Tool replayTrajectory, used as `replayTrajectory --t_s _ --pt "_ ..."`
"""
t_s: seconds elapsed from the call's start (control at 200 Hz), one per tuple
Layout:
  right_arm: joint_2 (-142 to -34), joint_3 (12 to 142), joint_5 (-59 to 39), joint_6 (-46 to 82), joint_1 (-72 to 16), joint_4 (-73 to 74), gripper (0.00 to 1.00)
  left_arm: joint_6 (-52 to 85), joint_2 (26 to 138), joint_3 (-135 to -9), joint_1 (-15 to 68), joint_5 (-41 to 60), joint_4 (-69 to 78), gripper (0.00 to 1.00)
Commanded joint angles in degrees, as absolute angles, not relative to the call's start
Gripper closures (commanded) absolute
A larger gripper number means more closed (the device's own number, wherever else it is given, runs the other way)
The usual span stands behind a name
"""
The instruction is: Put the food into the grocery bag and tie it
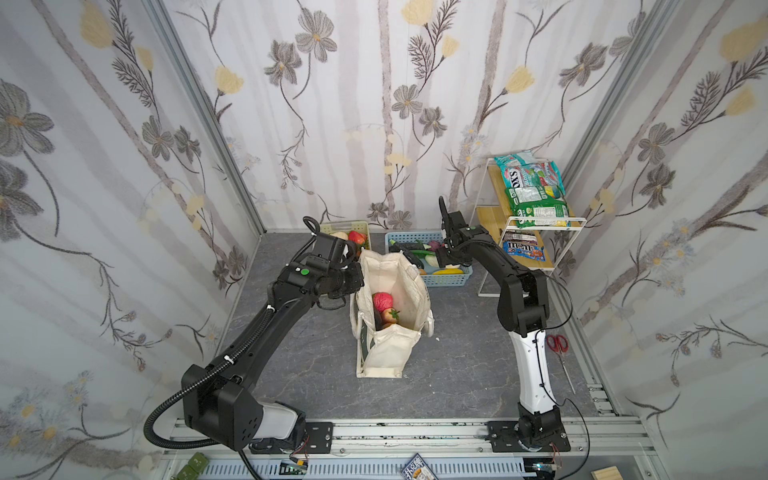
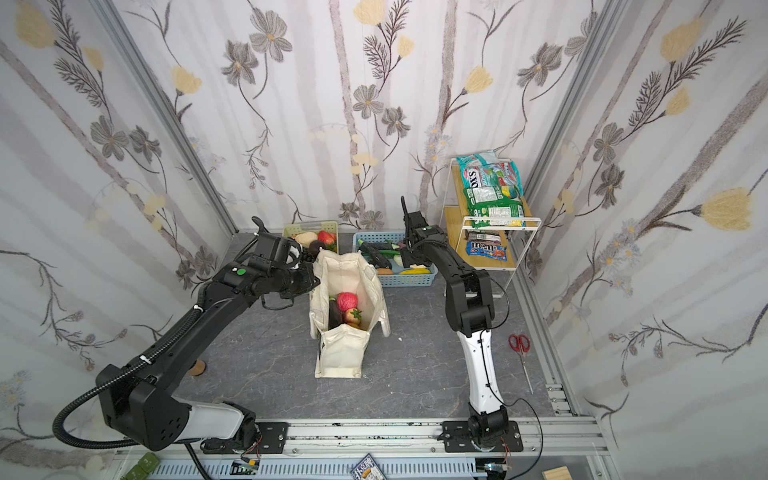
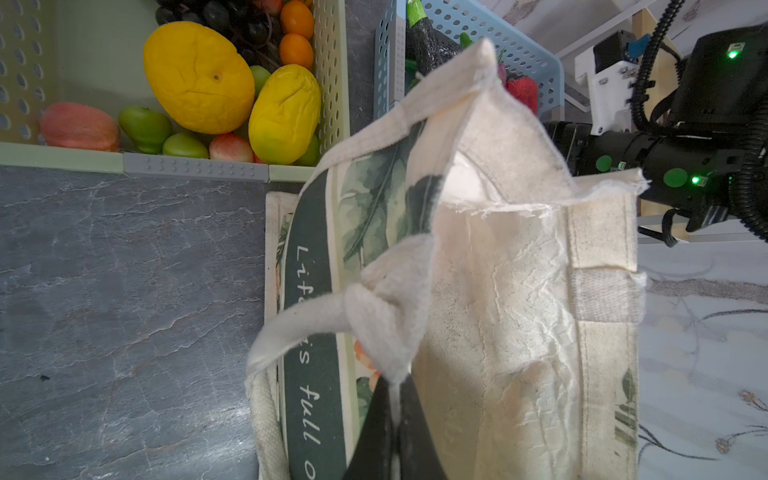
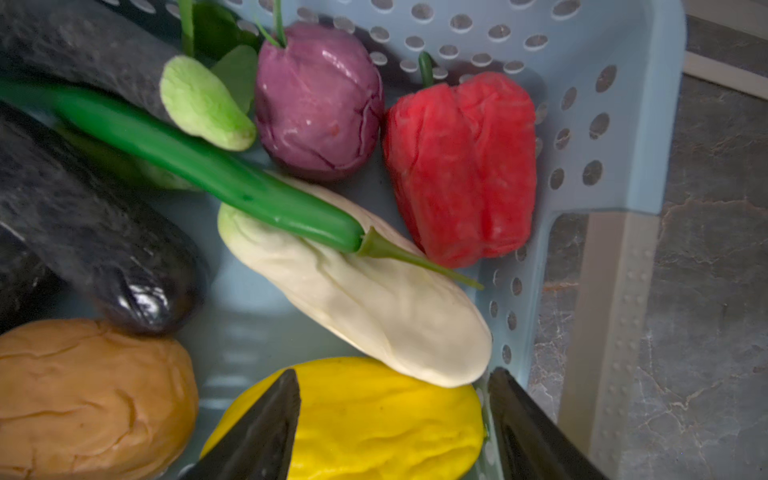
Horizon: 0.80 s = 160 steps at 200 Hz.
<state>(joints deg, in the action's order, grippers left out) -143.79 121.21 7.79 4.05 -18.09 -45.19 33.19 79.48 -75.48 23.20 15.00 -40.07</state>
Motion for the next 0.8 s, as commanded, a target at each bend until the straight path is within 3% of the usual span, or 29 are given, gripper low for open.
replayTrajectory --t_s 0.0,0.495,0.794 --pt "-145.01 122.25 5.86 3.52 -17.75 -43.05 0.27 33.28 79.38 -75.14 23.29 14.63 -39.72 1.0" --pt "-148.51 125.05 2.33 1.78 -17.75 -42.66 0.19 33.41 79.38 -74.72 23.38 14.17 -39.79 1.0" --pt "-146.46 123.43 -5.79 0.14 -19.07 -43.86 0.22 32.97 79.73 -75.05 23.28 13.79 -40.28 1.0"
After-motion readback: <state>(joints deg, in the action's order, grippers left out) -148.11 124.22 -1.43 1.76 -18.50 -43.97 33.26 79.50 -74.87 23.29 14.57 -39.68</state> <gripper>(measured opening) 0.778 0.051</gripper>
